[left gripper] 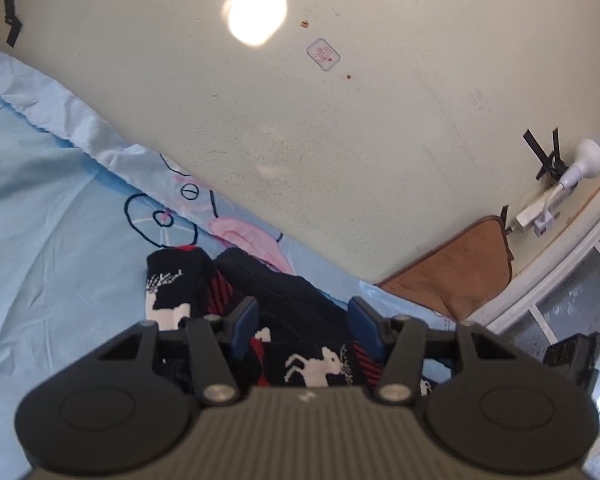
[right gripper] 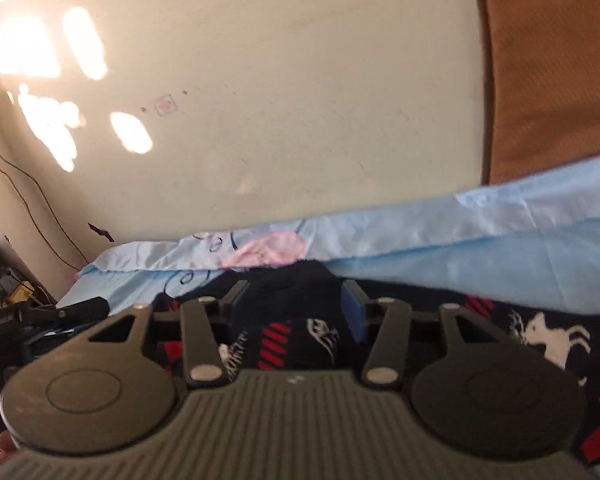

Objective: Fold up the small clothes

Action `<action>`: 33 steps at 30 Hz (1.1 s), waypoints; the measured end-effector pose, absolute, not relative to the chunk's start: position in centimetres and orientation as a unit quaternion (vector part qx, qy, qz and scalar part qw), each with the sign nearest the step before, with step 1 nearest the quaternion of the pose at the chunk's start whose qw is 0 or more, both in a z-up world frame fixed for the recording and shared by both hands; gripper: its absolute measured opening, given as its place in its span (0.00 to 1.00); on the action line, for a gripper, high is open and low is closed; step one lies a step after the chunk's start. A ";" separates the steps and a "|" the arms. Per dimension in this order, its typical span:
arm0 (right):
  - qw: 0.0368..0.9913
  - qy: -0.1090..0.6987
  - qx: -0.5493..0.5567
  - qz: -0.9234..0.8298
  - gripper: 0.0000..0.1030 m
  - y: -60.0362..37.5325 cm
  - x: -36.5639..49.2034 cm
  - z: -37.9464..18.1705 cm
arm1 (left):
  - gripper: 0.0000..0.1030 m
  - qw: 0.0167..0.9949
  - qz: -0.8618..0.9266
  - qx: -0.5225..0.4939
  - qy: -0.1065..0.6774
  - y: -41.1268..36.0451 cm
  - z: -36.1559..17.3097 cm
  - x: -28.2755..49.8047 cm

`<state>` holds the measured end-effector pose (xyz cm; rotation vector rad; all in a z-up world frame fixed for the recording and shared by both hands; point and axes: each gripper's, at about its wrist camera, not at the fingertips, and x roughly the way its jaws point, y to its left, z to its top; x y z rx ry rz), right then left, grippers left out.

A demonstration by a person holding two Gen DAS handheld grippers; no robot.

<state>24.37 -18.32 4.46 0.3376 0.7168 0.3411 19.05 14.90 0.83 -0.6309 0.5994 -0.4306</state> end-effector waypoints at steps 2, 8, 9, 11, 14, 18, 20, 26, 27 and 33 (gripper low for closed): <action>0.894 0.381 0.173 0.162 0.52 -18.4 24.9 2.6 | 0.49 0.884 -0.211 -0.290 0.300 14.1 0.4 19.3; 0.876 0.420 0.157 0.179 0.20 -15.5 25.6 0.5 | 0.49 0.884 -0.191 -0.251 0.345 12.9 -1.2 20.5; 0.885 0.407 0.138 0.177 0.11 -15.0 25.4 1.1 | 0.47 0.884 -0.184 -0.242 0.356 12.7 -1.5 20.7; 0.901 0.357 0.147 0.199 0.11 -15.5 25.0 2.6 | 0.46 0.888 -0.179 -0.233 0.354 12.4 -1.6 20.7; 0.913 0.306 0.167 0.213 0.11 -16.5 24.5 4.0 | 0.46 0.899 -0.168 -0.216 0.343 12.0 -1.5 20.5; 0.903 0.377 0.112 0.171 0.18 -16.1 26.2 0.3 | 0.46 0.914 -0.155 -0.166 0.337 10.5 -1.3 20.2; 0.900 0.385 0.134 0.155 0.25 -17.0 26.0 -0.6 | 0.46 0.919 -0.151 -0.146 0.334 9.9 -1.2 20.0; 0.918 0.329 0.149 0.163 0.35 -18.6 22.1 3.2 | 0.48 0.917 -0.160 -0.169 0.325 10.4 -0.5 19.7; 0.919 0.325 0.145 0.172 0.35 -18.5 21.3 3.5 | 0.48 0.917 -0.166 -0.178 0.316 10.5 -0.3 19.4; 0.898 0.383 0.104 0.191 0.32 -16.2 19.3 0.4 | 0.49 0.913 -0.172 -0.161 0.332 9.6 -0.8 19.8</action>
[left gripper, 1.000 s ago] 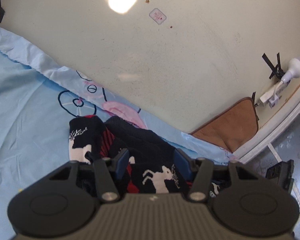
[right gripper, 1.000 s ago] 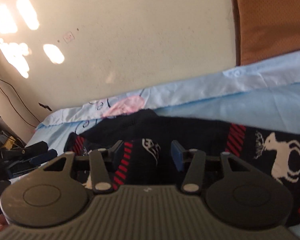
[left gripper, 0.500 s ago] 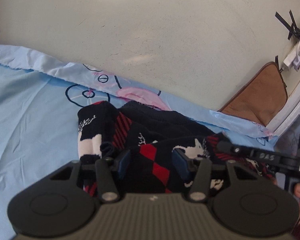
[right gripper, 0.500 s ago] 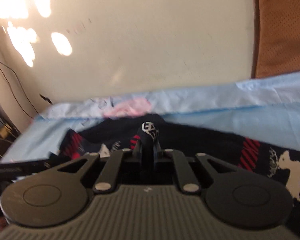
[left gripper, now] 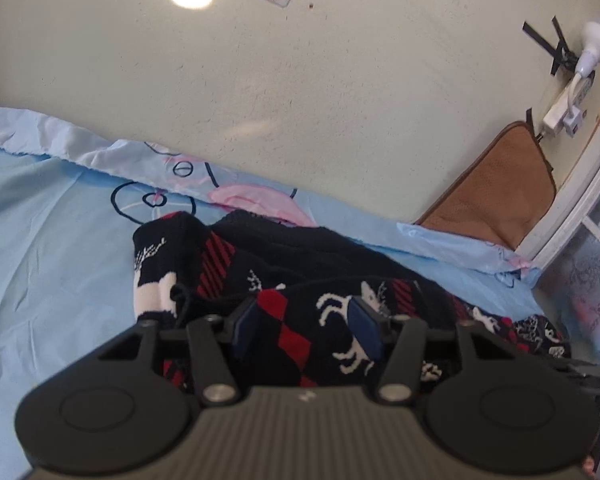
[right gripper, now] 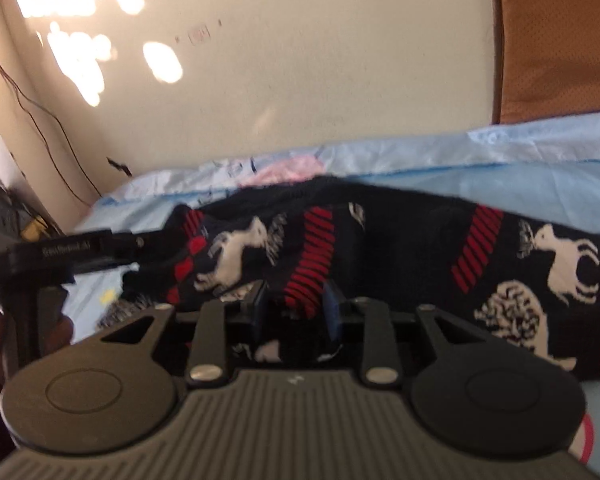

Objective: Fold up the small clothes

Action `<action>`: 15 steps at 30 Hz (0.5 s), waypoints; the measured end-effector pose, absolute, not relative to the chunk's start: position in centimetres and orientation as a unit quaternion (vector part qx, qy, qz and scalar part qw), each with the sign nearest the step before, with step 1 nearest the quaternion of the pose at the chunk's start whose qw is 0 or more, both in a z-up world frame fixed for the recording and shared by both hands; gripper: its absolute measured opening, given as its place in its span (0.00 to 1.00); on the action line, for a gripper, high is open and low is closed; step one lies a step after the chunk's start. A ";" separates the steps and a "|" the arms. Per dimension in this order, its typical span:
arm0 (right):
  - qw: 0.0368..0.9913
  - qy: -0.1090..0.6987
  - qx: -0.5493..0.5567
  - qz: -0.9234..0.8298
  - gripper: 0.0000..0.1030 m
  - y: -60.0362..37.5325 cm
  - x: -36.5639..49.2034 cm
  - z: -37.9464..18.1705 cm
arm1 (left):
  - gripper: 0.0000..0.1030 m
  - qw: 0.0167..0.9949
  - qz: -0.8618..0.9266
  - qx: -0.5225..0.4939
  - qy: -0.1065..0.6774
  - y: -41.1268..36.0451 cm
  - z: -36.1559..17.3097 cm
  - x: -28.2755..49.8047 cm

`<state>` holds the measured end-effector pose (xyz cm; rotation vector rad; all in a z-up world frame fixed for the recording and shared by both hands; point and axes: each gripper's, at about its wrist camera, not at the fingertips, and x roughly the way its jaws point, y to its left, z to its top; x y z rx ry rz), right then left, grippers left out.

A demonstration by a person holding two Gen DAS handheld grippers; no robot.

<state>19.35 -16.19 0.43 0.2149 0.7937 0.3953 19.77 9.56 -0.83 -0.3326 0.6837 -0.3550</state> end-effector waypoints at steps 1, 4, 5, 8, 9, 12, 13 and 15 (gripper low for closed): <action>0.902 0.381 0.094 0.181 0.29 -16.0 19.1 -0.3 | 0.48 0.912 -0.168 -0.152 0.342 9.3 -1.2 20.0; 0.902 0.374 0.119 0.180 0.31 -17.0 18.6 0.4 | 0.49 0.916 -0.168 -0.138 0.336 9.1 -1.2 19.8; 0.905 0.361 0.136 0.180 0.31 -18.0 18.2 1.1 | 0.49 0.916 -0.169 -0.138 0.336 9.2 -1.2 19.8; 0.921 0.317 0.182 0.138 0.32 -22.4 16.1 3.0 | 0.50 0.917 -0.174 -0.155 0.323 9.8 -0.7 19.4; 0.925 0.306 0.198 0.109 0.32 -24.4 15.2 3.4 | 0.50 0.917 -0.180 -0.165 0.315 10.0 -0.3 19.1; 0.924 0.292 0.248 0.013 0.34 -30.7 12.7 3.3 | 0.52 0.917 -0.200 -0.186 0.292 10.2 0.6 18.4; 0.916 0.290 0.277 -0.016 0.34 -33.0 11.8 3.1 | 0.52 0.917 -0.205 -0.186 0.287 10.1 0.7 18.3; 0.894 0.281 0.343 -0.057 0.34 -37.0 10.1 2.4 | 0.53 0.919 -0.210 -0.178 0.283 9.6 0.6 18.1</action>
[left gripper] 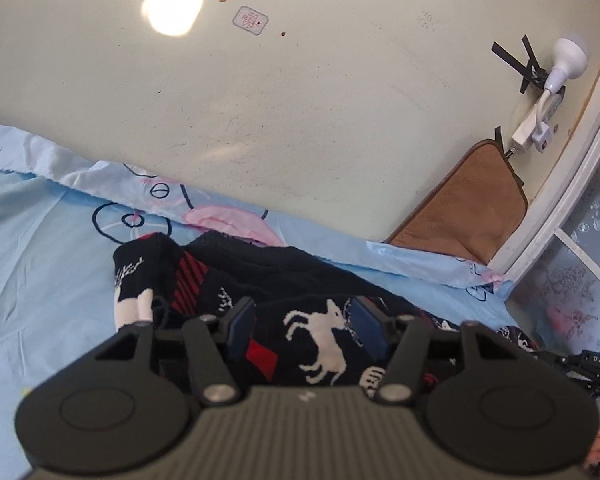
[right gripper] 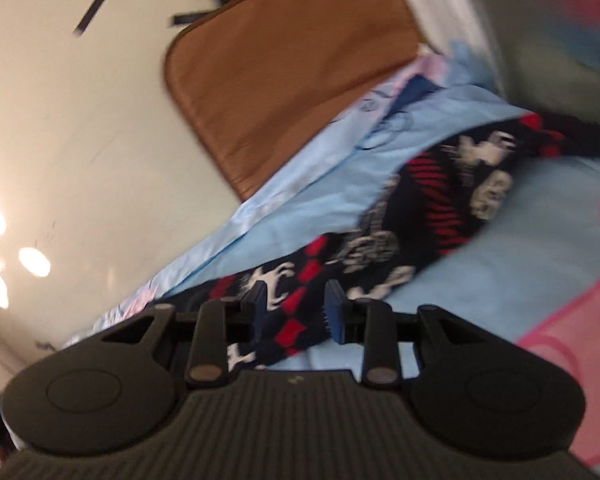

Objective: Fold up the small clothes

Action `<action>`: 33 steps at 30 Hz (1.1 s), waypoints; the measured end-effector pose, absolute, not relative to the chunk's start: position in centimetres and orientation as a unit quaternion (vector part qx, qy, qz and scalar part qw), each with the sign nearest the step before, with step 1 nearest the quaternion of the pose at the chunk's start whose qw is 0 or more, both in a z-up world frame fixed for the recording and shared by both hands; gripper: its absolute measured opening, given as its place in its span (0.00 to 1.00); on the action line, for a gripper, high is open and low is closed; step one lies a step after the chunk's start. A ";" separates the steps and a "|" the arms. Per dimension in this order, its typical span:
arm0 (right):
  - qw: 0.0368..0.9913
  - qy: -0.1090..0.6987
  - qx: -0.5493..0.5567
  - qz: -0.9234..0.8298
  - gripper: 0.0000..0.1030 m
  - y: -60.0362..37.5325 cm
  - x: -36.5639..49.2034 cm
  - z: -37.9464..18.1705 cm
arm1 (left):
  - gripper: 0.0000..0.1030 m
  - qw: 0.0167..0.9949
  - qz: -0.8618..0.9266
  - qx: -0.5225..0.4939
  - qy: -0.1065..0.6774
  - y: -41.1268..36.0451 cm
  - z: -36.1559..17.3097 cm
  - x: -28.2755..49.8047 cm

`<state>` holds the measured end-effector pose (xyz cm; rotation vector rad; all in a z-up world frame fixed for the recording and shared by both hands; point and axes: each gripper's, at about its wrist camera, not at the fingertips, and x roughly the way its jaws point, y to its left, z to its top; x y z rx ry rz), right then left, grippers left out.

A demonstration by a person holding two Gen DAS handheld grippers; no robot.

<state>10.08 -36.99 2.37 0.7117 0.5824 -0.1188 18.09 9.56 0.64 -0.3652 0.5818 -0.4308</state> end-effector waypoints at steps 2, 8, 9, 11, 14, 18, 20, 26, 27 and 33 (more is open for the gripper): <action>0.872 0.273 0.396 -0.091 0.34 -40.3 8.7 1.5 | 0.53 0.919 -0.209 -0.165 0.289 8.9 0.1 18.2; 0.841 0.250 0.455 -0.155 0.34 -45.6 7.8 -0.1 | 0.53 0.915 -0.192 -0.155 0.318 8.5 -1.4 18.9; 0.839 0.245 0.458 -0.164 0.34 -46.2 7.9 -0.3 | 0.53 0.914 -0.189 -0.161 0.320 8.7 -1.5 19.0; 0.836 0.235 0.461 -0.181 0.34 -47.3 8.1 -0.4 | 0.53 0.911 -0.189 -0.175 0.322 9.1 -1.7 19.2; 0.835 0.228 0.460 -0.197 0.34 -48.9 9.0 -0.6 | 0.53 0.911 -0.189 -0.177 0.322 9.1 -1.7 19.3; 0.830 0.233 0.460 -0.210 0.34 -50.5 11.0 -1.4 | 0.53 0.914 -0.185 -0.164 0.321 8.6 -1.6 19.2; 0.827 0.239 0.463 -0.211 0.30 -50.9 12.0 -1.9 | 0.53 0.914 -0.185 -0.166 0.321 8.7 -1.6 19.2; 0.879 0.200 0.409 -0.143 0.09 -46.6 12.6 3.1 | 0.53 0.908 -0.201 -0.200 0.307 9.8 -1.5 19.0; 0.892 0.195 0.392 -0.110 0.09 -44.8 12.9 4.6 | 0.54 0.907 -0.207 -0.211 0.301 10.1 -1.4 19.0; 0.937 0.184 0.287 0.074 0.09 -30.8 15.5 11.3 | 0.55 0.895 -0.230 -0.264 0.275 11.6 -0.6 18.6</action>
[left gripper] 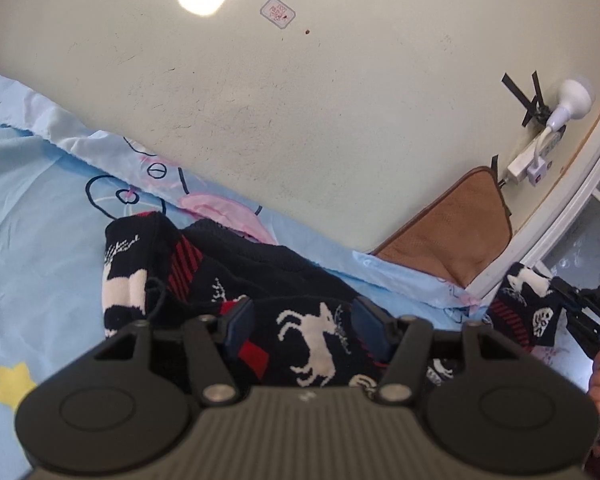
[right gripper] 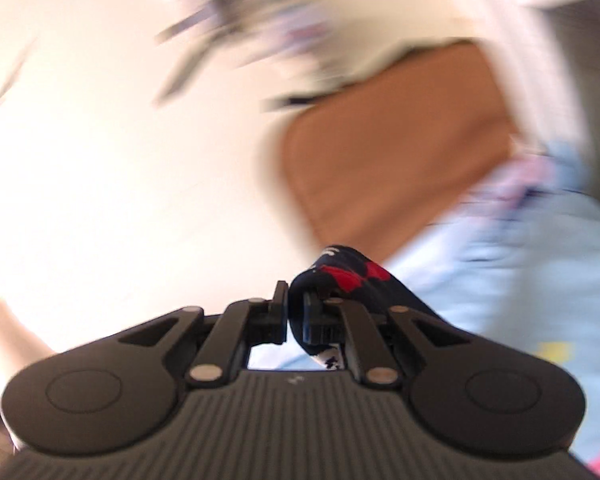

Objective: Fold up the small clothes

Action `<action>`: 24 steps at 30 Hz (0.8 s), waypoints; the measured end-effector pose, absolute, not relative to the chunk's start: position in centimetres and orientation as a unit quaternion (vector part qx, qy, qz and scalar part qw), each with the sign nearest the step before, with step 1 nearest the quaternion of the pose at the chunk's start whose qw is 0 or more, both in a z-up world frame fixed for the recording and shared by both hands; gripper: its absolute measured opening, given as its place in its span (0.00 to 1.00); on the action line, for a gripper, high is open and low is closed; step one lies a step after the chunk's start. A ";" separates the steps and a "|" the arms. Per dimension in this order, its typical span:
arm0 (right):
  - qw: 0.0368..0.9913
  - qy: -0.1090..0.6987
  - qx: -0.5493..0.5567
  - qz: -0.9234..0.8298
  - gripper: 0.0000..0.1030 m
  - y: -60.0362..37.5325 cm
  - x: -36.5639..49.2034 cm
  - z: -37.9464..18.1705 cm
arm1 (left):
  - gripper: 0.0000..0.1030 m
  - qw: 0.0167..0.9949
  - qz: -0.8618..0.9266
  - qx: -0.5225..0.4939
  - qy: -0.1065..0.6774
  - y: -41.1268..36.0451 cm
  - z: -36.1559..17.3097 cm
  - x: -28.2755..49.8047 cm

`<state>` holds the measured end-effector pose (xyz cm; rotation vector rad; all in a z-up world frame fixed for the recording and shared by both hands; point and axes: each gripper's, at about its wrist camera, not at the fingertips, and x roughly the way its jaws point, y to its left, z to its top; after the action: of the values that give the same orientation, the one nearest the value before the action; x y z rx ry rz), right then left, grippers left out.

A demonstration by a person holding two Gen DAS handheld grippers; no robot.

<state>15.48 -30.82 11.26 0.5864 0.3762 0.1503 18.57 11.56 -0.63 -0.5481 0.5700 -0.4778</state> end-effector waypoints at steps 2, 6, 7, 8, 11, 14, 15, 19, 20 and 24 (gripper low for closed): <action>0.936 0.189 0.266 0.129 0.09 -25.8 16.8 12.1 | 0.58 0.890 -0.234 -0.289 0.265 12.4 -0.2 18.4; 0.916 0.214 0.260 0.217 0.09 -16.8 19.3 11.6 | 0.79 0.878 -0.223 -0.346 0.243 14.6 0.2 18.2; 0.910 0.225 0.262 0.230 0.09 -15.0 19.7 11.0 | 0.80 0.875 -0.218 -0.357 0.243 15.1 0.2 18.3; 0.901 0.241 0.266 0.245 0.09 -13.2 20.3 10.1 | 0.80 0.871 -0.214 -0.367 0.246 15.6 0.2 18.5; 0.883 0.285 0.269 0.258 0.09 -9.3 21.0 7.0 | 0.80 0.860 -0.206 -0.390 0.257 16.5 -0.2 19.1; 0.870 0.310 0.283 0.258 0.09 -8.3 20.9 4.4 | 0.79 0.851 -0.195 -0.400 0.279 17.0 -0.9 19.9; 0.867 0.314 0.287 0.261 0.09 -8.4 20.7 3.9 | 0.79 0.848 -0.195 -0.402 0.285 17.1 -1.1 20.1; 0.860 0.312 0.299 0.270 0.10 -8.5 20.0 3.8 | 0.80 0.837 -0.211 -0.411 0.292 17.0 -1.4 20.4; 0.858 0.313 0.302 0.273 0.10 -8.4 20.2 3.8 | 0.82 0.833 -0.221 -0.416 0.291 17.0 -1.4 20.4; 0.852 0.325 0.281 0.298 0.10 -7.4 20.1 3.1 | 0.85 0.817 -0.251 -0.428 0.293 16.7 -1.5 20.3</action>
<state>20.07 -7.42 3.08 0.5916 0.6851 0.6280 20.29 16.70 -1.54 -0.9135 0.6253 -0.5360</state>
